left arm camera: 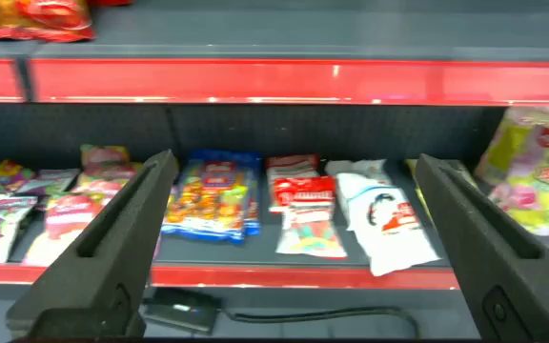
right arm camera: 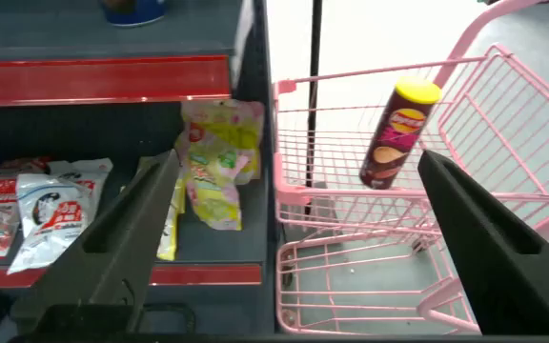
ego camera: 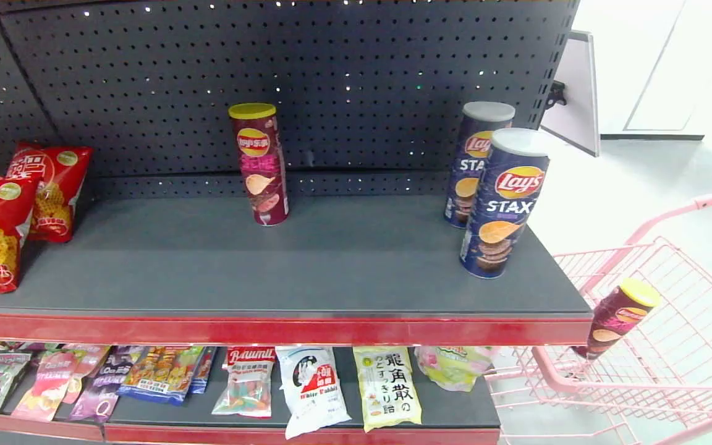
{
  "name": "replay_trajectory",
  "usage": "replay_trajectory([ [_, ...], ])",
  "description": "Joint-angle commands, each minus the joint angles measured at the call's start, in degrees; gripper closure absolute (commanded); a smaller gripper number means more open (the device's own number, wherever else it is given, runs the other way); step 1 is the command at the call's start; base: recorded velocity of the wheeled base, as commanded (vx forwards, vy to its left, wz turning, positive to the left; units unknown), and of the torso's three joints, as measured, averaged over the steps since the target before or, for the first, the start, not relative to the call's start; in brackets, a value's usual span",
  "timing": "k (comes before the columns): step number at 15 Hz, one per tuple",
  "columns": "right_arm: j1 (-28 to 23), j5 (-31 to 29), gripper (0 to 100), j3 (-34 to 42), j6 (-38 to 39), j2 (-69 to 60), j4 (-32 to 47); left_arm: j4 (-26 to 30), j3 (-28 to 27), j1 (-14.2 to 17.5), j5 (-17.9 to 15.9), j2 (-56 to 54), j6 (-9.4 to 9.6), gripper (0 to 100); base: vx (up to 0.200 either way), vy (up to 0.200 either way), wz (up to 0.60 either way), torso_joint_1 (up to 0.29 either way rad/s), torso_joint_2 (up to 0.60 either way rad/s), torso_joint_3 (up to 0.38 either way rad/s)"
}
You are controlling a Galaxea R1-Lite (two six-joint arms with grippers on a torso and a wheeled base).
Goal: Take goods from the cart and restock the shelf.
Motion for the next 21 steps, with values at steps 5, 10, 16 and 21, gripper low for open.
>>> replay_trajectory([
  [5,0.0,0.0,0,0.0,0.0,0.1,0.0,0.0,0.0,0.0,0.0,0.1,-0.02,0,0.000,-0.200,0.00,0.005,0.00,0.000],
  [10,0.0,0.0,0,0.0,0.0,0.1,0.0,0.0,0.0,0.0,0.0,0.1,-0.02,0,0.000,-0.200,0.00,0.002,0.00,0.005],
  [16,0.0,0.0,0,0.0,0.0,0.1,0.0,0.0,0.0,0.0,0.0,0.1,-0.02,0,0.000,-0.200,0.00,0.004,0.00,0.001],
  [21,0.0,0.0,0,0.0,0.0,0.1,0.0,0.0,0.0,0.0,0.0,0.1,-0.11,0,0.000,-0.200,0.00,0.001,0.00,0.000],
])
